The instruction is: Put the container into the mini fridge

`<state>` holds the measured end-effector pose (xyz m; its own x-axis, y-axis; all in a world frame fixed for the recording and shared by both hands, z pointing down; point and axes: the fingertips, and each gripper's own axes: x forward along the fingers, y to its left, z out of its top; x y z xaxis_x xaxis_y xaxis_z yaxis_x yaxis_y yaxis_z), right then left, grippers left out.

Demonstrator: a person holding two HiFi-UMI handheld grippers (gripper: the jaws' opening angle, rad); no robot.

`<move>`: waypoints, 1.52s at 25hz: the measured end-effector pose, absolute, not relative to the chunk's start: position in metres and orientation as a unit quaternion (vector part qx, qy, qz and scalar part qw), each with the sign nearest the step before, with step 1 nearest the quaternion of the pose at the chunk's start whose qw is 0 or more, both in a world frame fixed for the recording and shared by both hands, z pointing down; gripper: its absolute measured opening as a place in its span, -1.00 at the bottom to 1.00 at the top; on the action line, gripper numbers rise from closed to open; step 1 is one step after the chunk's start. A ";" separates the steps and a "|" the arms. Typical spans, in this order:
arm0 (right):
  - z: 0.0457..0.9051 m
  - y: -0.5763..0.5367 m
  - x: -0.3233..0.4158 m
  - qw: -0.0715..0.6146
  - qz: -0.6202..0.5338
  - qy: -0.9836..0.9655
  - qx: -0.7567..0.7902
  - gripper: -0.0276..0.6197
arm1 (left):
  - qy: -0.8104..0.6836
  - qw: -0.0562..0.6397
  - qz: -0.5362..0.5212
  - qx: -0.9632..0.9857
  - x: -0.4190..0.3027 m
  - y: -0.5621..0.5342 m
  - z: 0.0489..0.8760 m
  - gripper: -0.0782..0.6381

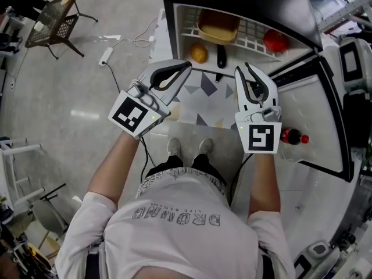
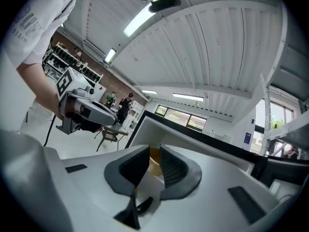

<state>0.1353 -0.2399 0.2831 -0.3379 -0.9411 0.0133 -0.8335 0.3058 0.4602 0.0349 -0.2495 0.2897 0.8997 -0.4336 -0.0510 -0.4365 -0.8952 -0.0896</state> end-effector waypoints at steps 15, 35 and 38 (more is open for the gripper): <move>0.263 -0.188 0.131 0.084 -0.155 -0.802 0.570 -0.87 | 0.211 0.051 0.015 -0.976 0.041 -0.211 0.283 -0.76; 0.279 -0.164 0.133 0.077 -0.112 -0.816 0.562 -0.91 | 0.219 0.035 0.009 -0.975 0.044 -0.189 0.296 -0.76; 0.281 -0.164 0.137 0.076 -0.109 -0.817 0.561 -0.91 | 0.220 0.035 0.009 -0.975 0.047 -0.189 0.297 -0.76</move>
<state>0.1371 -0.1638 0.2815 -0.3589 -0.9334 0.0016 -0.9003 0.3467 0.2633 0.0467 -0.1891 0.2970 0.9033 -0.4278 -0.0329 -0.4290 -0.9010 -0.0642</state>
